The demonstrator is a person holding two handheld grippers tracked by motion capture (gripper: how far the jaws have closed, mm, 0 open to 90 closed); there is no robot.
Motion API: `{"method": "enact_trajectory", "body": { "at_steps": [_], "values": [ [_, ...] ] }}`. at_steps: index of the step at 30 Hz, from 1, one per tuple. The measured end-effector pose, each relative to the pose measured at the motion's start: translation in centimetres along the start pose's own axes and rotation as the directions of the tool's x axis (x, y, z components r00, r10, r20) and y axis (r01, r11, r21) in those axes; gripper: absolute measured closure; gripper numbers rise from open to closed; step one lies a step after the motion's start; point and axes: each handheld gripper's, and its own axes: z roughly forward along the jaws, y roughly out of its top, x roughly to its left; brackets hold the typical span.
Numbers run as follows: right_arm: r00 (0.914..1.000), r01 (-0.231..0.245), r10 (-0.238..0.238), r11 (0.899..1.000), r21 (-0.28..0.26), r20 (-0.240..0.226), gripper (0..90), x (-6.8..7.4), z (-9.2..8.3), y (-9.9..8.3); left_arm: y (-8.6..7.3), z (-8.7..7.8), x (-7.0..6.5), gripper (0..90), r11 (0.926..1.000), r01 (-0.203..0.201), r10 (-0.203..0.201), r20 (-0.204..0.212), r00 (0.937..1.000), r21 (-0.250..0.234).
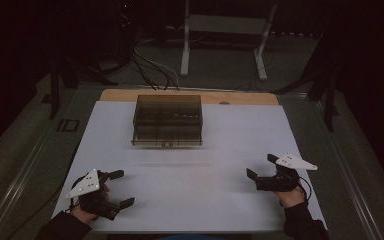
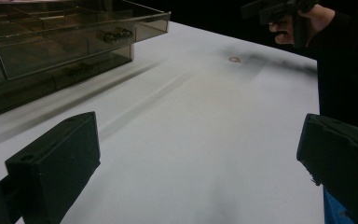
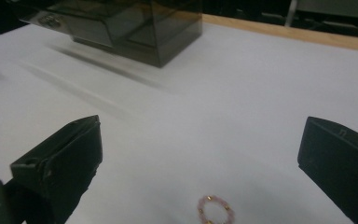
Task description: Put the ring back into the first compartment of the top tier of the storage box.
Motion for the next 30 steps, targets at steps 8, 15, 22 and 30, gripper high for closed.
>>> {"method": "enact_trajectory", "body": {
  "at_steps": [8,15,22,30],
  "values": [
    [0.9969,-0.028,0.02,0.994,0.106,0.076,5.2,-0.8,0.6,-0.8,0.0,0.0,0.0,0.9,1.0,0.002,-0.002,0.001,1.0,-0.001],
    [0.9966,-0.014,0.002,0.988,0.155,0.082,14.4,-0.8,1.0,-1.3,0.0,0.0,0.0,0.9,1.0,0.001,-0.001,0.001,1.0,0.0],
    [0.9952,-0.03,0.011,0.978,0.204,0.097,23.9,-0.8,1.5,-1.6,0.0,0.0,0.0,0.9,1.0,0.004,-0.004,0.0,1.0,0.0],
    [0.989,-0.061,0.026,0.968,0.243,0.145,42.2,-0.8,2.0,-1.8,-0.1,0.1,0.1,0.9,1.0,0.004,-0.004,0.001,1.0,0.004]
  ]
}}
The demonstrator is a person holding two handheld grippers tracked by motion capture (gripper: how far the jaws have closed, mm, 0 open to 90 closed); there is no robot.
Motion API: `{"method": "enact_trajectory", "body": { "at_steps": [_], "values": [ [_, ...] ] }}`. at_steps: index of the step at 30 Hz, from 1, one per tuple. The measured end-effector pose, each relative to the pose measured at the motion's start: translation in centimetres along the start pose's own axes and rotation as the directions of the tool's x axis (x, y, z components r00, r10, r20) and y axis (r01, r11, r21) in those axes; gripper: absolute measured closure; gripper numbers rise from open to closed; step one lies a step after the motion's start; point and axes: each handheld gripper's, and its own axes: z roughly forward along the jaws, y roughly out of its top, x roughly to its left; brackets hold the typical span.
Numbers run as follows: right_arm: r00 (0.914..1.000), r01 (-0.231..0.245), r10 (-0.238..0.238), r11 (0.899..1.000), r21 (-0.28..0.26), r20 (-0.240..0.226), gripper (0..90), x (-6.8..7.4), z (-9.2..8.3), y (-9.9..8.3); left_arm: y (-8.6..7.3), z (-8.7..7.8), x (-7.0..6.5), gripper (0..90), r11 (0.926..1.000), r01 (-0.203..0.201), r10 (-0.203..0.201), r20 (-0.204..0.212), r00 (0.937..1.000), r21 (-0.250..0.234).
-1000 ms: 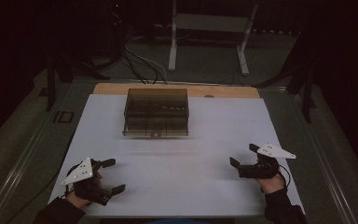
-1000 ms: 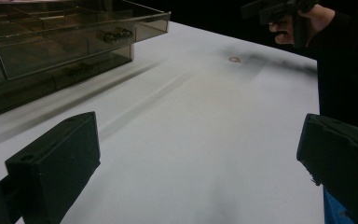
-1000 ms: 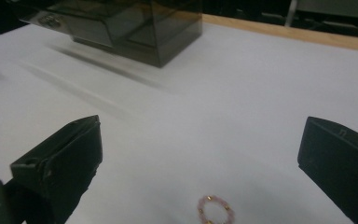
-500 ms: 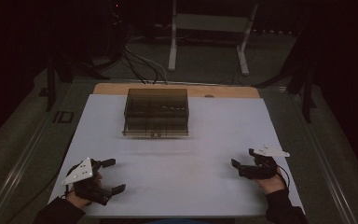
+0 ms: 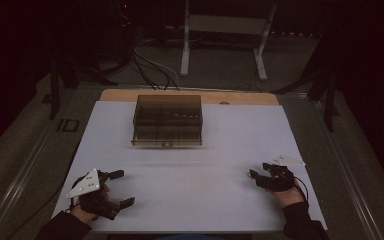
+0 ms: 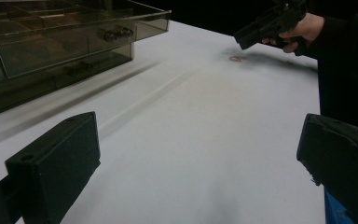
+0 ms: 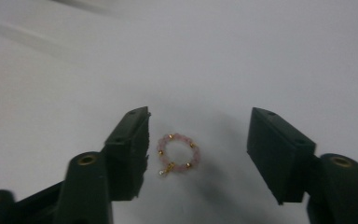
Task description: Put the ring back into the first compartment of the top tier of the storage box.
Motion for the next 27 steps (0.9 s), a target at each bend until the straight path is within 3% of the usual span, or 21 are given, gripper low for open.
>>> {"method": "enact_trajectory", "body": {
  "at_steps": [5,11,25,27],
  "values": [
    [0.999,0.002,-0.003,0.999,0.033,0.044,58.2,0.2,0.6,-0.1,0.0,0.0,0.0,0.9,1.0,-0.003,0.003,0.001,1.0,0.0],
    [0.9984,-0.013,0.01,0.999,0.044,0.056,71.4,0.1,0.9,0.0,0.0,0.0,0.1,0.9,1.0,0.002,-0.002,0.002,1.0,0.0],
    [0.9984,0.011,-0.016,0.996,0.086,0.054,83.2,0.5,1.9,-0.3,0.0,0.0,0.0,0.9,1.0,-0.003,0.003,0.001,1.0,0.004],
    [0.9978,0.038,-0.043,0.995,0.096,0.051,86.9,0.7,1.9,-0.2,0.0,0.0,0.1,0.9,1.0,-0.002,0.002,0.0,1.0,0.005]
  ]
}}
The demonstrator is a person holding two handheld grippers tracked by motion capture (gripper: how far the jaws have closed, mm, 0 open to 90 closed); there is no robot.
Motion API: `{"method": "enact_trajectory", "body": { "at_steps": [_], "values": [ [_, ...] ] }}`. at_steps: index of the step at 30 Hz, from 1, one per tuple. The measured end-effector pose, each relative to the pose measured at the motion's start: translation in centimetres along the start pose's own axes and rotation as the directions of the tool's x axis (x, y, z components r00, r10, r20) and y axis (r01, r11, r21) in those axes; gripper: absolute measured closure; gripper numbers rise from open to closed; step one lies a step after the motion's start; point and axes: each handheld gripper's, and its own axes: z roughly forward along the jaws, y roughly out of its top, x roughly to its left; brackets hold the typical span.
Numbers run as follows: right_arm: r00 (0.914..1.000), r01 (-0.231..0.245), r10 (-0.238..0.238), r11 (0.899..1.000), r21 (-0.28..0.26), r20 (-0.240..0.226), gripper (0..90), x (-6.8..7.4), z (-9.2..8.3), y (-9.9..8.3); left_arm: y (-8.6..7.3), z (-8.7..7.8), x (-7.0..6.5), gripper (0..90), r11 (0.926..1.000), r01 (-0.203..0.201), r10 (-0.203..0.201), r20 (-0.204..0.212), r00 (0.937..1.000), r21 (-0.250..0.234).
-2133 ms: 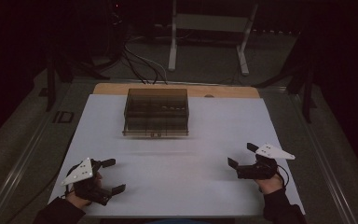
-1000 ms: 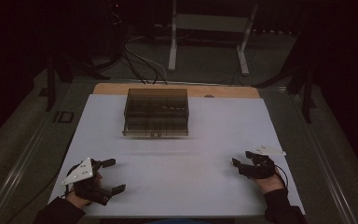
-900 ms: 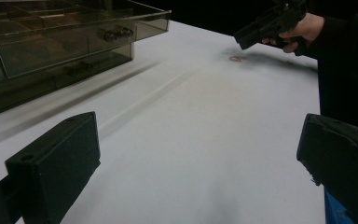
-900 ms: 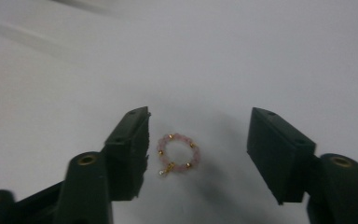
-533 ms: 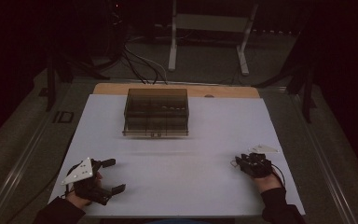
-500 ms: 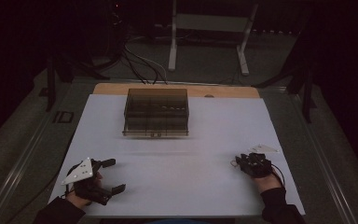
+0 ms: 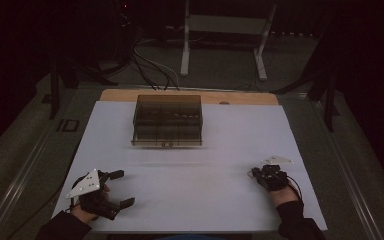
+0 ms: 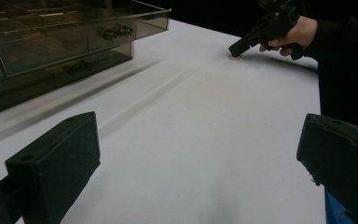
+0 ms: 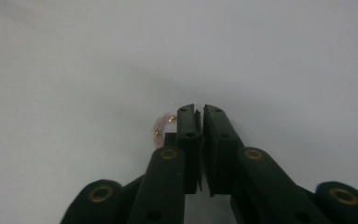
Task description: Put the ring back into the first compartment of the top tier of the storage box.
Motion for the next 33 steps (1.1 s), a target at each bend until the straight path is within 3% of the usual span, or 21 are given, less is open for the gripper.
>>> {"method": "enact_trajectory", "body": {
  "at_steps": [9,18,33],
  "values": [
    [0.9999,-0.007,0.006,1.0,-0.005,-0.009,87.4,0.0,-0.2,0.1,0.0,0.0,0.0,0.9,1.0,-0.001,0.001,-0.001,1.0,0.001],
    [0.9994,-0.034,0.034,0.998,-0.049,-0.004,87.6,-0.4,-1.1,0.4,0.0,0.0,0.0,0.9,1.0,0.002,-0.002,0.0,1.0,0.0],
    [0.9992,-0.034,0.032,0.997,-0.074,-0.023,87.7,-0.3,-2.1,0.7,0.0,0.1,-0.1,0.9,1.0,0.006,-0.006,0.0,1.0,0.001]
  ]
}}
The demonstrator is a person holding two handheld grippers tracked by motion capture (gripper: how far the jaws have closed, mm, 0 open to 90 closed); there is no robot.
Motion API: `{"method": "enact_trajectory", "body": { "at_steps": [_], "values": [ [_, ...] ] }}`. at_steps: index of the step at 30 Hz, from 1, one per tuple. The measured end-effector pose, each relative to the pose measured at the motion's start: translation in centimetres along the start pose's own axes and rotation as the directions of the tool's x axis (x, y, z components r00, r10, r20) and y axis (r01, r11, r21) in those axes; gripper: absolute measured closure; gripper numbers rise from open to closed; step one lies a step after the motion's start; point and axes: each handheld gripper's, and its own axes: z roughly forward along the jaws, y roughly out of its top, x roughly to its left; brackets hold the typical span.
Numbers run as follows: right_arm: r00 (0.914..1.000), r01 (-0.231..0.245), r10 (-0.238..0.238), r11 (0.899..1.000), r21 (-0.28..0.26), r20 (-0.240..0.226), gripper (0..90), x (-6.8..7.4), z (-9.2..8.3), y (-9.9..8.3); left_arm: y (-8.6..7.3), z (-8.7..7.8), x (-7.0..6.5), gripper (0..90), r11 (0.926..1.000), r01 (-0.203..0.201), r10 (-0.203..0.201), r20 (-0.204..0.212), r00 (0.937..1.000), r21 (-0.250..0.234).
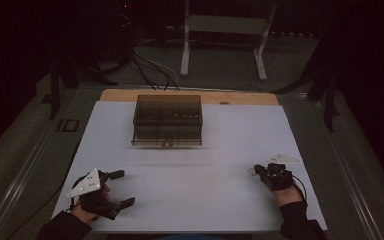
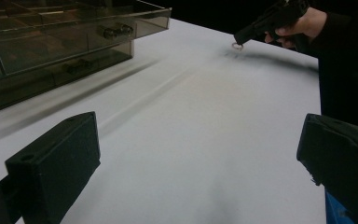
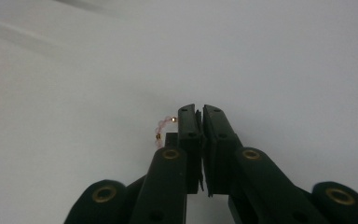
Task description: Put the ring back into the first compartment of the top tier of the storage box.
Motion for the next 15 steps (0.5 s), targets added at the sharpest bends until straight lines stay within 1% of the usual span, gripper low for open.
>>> {"method": "enact_trajectory", "body": {
  "at_steps": [8,11,15],
  "values": [
    [0.9998,0.018,-0.018,1.0,0.0,-0.009,87.7,0.6,-0.2,0.3,0.0,0.0,0.0,0.9,1.0,0.0,0.0,0.001,1.0,0.002],
    [0.9994,0.033,-0.033,0.999,-0.004,-0.008,87.6,1.0,-0.4,0.6,0.0,0.0,0.0,0.9,1.0,0.001,-0.001,-0.001,1.0,0.002],
    [0.9993,0.035,-0.035,0.999,-0.007,-0.012,87.7,1.3,-0.6,0.9,0.0,0.0,0.1,0.9,1.0,0.002,-0.002,-0.002,1.0,0.006]
  ]
}}
